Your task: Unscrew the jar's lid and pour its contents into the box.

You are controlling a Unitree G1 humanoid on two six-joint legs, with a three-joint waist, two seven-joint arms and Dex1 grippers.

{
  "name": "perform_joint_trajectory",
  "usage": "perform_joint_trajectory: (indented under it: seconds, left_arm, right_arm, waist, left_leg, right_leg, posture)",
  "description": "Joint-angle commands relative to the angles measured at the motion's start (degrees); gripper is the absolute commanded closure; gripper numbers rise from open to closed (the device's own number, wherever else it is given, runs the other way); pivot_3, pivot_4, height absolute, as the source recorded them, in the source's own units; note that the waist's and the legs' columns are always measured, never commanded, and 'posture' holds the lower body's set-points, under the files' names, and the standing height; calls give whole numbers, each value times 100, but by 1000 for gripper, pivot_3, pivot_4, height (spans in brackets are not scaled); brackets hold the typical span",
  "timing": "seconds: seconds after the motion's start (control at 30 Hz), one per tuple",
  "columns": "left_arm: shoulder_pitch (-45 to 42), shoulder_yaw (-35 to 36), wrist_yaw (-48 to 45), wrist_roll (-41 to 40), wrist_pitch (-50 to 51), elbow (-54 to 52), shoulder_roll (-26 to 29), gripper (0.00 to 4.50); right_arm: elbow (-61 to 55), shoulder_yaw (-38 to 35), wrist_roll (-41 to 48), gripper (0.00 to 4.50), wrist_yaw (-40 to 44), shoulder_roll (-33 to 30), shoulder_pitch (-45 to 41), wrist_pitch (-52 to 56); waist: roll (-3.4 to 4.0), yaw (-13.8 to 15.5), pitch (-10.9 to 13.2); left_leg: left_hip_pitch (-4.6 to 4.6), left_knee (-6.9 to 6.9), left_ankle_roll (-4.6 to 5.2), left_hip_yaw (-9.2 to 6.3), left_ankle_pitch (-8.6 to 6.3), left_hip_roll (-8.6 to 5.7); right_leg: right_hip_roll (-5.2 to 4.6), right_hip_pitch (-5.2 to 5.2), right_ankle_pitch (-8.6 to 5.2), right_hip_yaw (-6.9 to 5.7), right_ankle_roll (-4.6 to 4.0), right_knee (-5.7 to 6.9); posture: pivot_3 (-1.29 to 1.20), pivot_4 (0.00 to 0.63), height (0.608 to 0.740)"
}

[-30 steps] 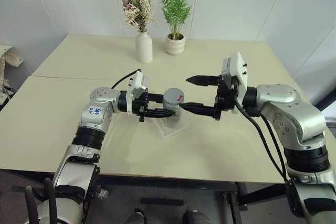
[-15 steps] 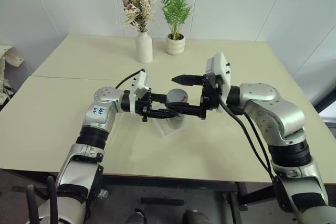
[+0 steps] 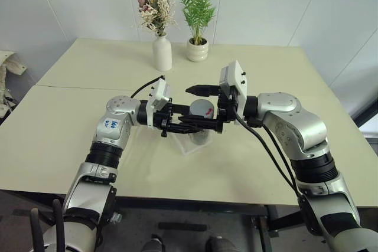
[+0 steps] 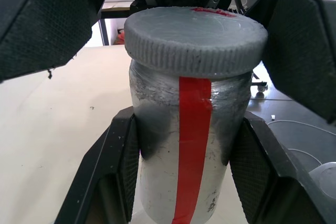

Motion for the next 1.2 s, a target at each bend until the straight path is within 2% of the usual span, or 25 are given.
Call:
perform_joint_trajectory:
  seconds: [0.03,0.8,1.2]
  left_arm:
    - [-6,-1,-19,-84,-16,-197,-23,2433]
    - [27,82,138,-64,-21,-117,77,2433]
    - [-65,101,172,-30,-115,116,81,2433]
  right_arm:
    - [-110,-203,35,20,56,-106,-128,-101]
    - [-962,-876,379,20,-218,-979,590,473]
    - [-1652,-1114,919,20,-344,-1216,828,926]
  waist:
    - [0,-1,0]
    - [1,10,1]
    - [1,3,1]
  left_leg:
    - [0,0,0,0,0,0]
    - [0,0,0,0,0,0]
    - [-1,0,0,0,0,0]
  right_leg:
    - [0,0,0,0,0,0]
    - [0,0,0,0,0,-1]
    - [-1,0,0,2,0,-3]
  posture:
    - [0,150,740]
    - [0,150,740]
    - [0,150,740]
